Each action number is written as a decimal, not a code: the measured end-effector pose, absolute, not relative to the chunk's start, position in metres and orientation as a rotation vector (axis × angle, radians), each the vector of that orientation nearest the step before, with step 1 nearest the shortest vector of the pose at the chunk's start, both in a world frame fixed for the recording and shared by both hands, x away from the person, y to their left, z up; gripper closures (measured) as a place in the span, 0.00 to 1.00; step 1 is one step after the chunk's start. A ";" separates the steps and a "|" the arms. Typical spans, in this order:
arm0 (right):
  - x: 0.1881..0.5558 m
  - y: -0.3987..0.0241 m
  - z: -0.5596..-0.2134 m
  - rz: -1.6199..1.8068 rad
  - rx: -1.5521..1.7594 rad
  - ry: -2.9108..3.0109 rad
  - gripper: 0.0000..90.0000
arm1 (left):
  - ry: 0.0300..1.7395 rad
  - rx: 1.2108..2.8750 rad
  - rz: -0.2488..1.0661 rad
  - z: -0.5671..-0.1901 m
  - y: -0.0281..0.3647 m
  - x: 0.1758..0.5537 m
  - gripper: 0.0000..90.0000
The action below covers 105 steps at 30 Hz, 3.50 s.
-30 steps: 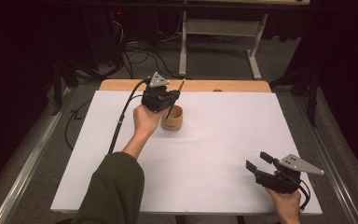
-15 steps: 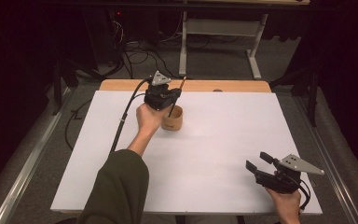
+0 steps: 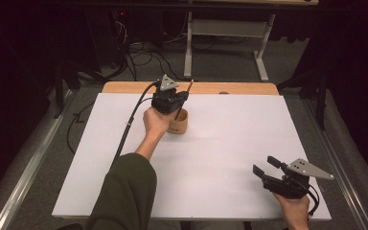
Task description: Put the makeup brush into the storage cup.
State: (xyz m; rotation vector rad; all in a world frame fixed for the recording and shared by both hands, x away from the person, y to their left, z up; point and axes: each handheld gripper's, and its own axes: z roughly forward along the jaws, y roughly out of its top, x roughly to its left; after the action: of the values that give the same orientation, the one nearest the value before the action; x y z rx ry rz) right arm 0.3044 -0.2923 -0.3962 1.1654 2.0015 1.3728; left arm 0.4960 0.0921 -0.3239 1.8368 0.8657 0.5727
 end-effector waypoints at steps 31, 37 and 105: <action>0.304 -0.291 -0.396 1.374 1.159 2.002 0.36 | 0.885 1.881 0.555 -0.344 0.096 0.495 0.92; 0.303 -0.292 -0.395 1.373 1.155 2.002 0.36 | 0.891 1.892 0.552 -0.346 0.097 0.495 0.92; 0.304 -0.291 -0.395 1.378 1.166 1.994 0.36 | 0.855 1.872 0.491 -0.317 0.149 0.448 0.39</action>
State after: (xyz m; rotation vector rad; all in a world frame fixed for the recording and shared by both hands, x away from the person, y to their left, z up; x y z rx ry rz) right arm 0.3036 -0.2911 -0.3955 1.1659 1.9943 1.3777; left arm 0.4483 0.1491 -0.3174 1.8723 0.8550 0.4908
